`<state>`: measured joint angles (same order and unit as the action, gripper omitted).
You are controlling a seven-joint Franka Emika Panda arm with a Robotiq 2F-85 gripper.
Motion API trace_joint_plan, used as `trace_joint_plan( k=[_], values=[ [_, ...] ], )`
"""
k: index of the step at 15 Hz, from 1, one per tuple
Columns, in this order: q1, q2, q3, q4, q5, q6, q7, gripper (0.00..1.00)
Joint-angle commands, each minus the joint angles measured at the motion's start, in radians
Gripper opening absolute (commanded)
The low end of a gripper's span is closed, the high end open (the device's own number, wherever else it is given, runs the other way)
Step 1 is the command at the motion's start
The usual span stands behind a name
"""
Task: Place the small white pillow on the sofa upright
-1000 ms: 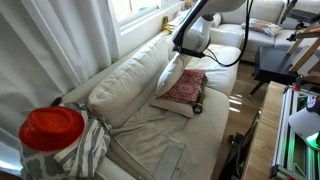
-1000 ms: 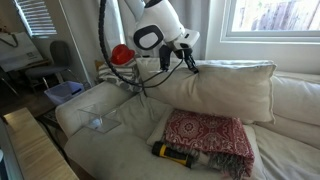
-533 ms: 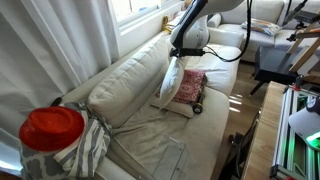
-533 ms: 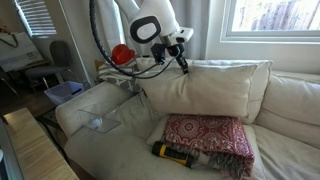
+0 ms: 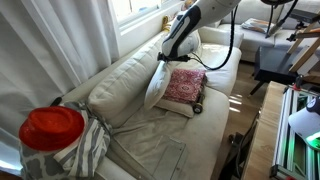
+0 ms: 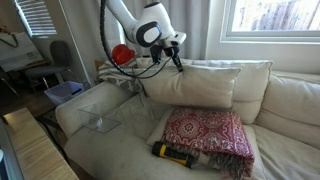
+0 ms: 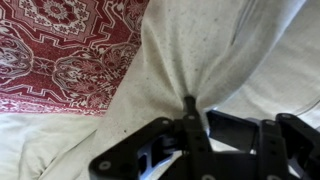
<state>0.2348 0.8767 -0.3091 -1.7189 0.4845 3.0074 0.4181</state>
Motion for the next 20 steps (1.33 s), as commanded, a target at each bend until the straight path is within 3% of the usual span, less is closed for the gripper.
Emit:
trace_joint_plan(
  k=[1,7,10,14,20],
  values=[
    [0.026,0.039,-0.079,0.064,-0.083,-0.002,0.147,0.02],
    [0.1,-0.026,-0.204,-0.044,-0.19,-0.014,0.185,0.02],
    [0.111,-0.051,-0.228,-0.064,-0.224,-0.072,0.195,0.02],
    [0.076,-0.087,-0.191,-0.049,-0.273,-0.196,0.202,0.02],
    [0.022,0.043,-0.139,0.118,-0.328,-0.377,0.375,0.02]
  ],
)
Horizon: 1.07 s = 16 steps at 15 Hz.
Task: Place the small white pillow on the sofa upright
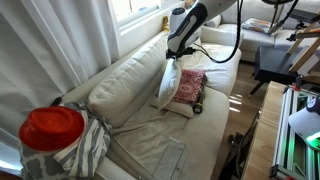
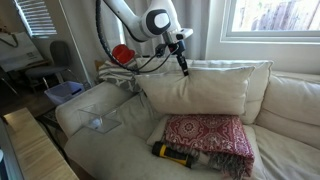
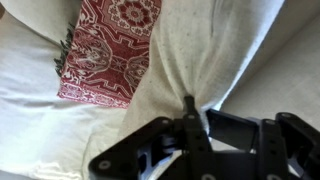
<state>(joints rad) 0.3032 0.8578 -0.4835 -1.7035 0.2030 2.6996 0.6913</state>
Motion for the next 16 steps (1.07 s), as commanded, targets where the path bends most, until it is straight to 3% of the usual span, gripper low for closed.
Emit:
trace_joint_plan(
  k=[1,6,12,16],
  values=[
    [-0.067,0.086,0.058,0.141,-0.042,-0.096,0.133,0.02],
    [-0.148,0.159,0.144,0.299,-0.033,-0.111,0.233,0.02],
    [-0.241,0.232,0.285,0.431,0.015,-0.005,0.258,0.02],
    [-0.28,0.304,0.327,0.531,0.063,0.055,0.331,0.02]
  ],
)
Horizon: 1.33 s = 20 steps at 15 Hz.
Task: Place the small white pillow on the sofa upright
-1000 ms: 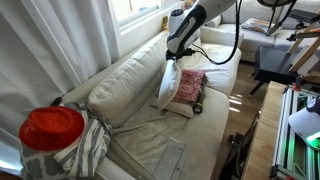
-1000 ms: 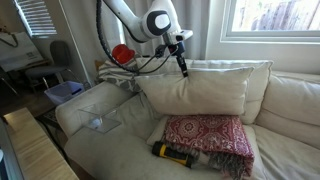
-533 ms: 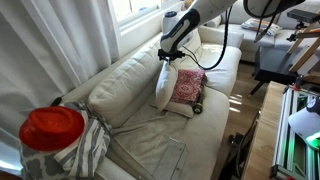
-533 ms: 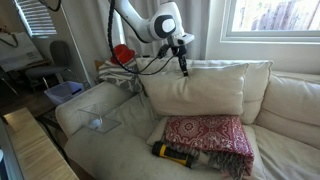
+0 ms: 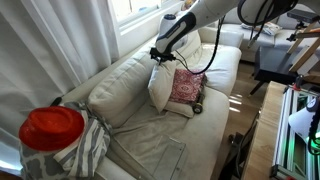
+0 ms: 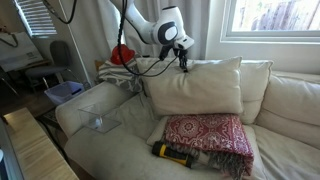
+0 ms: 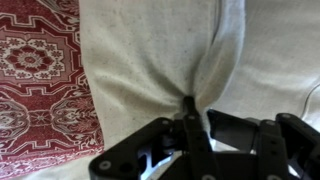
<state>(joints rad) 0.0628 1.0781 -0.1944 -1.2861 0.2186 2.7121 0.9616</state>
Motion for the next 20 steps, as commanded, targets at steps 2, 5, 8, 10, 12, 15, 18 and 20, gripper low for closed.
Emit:
trace_joint_plan(
  k=[2,5,8,10,12,15,18,20],
  values=[
    [-0.059,0.114,0.051,0.17,0.075,0.051,0.109,0.02],
    [-0.068,0.167,0.051,0.246,0.092,0.074,0.176,0.02],
    [-0.072,0.201,0.051,0.298,0.096,0.085,0.24,0.02],
    [-0.073,0.215,0.038,0.324,0.096,0.093,0.3,0.02],
    [-0.078,0.223,0.021,0.341,0.09,0.101,0.357,0.02],
    [-0.085,0.236,0.008,0.364,0.069,0.092,0.401,0.05],
    [-0.074,0.264,0.0,0.389,0.033,0.072,0.387,0.4],
    [-0.071,0.283,0.003,0.41,0.014,0.083,0.372,0.44]
  ],
)
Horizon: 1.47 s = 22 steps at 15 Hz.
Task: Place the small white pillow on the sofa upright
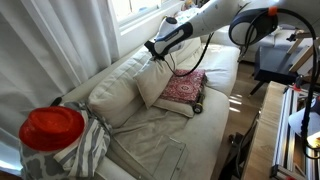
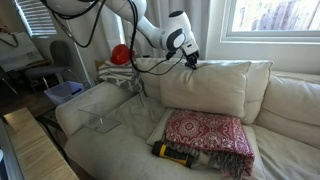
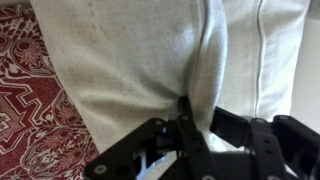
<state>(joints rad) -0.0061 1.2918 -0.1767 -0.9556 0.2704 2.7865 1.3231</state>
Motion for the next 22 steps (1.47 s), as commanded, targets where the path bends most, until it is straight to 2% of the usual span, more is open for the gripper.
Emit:
trace_joint_plan(
  k=[1,5,7,8,11,12,13,14,15,22],
  values=[
    [0.0,0.077,-0.018,0.091,-0.047,0.009,0.014,0.51],
    [-0.009,0.111,0.014,0.144,-0.064,0.055,-0.033,0.81],
    [-0.029,0.129,0.088,0.168,-0.061,0.115,-0.144,0.97],
    [-0.025,0.141,0.091,0.176,-0.06,0.134,-0.167,1.0],
    [-0.037,0.165,0.141,0.204,-0.037,0.197,-0.259,1.0],
    [-0.039,0.159,0.145,0.198,-0.034,0.188,-0.278,1.0],
    [-0.052,0.127,0.181,0.159,-0.062,0.173,-0.33,1.0],
    [-0.04,0.109,0.148,0.131,-0.069,0.174,-0.33,1.0],
    [-0.048,0.092,0.165,0.114,-0.067,0.174,-0.369,1.0],
    [0.008,-0.066,0.006,-0.101,-0.092,0.07,-0.381,1.0]
  ],
)
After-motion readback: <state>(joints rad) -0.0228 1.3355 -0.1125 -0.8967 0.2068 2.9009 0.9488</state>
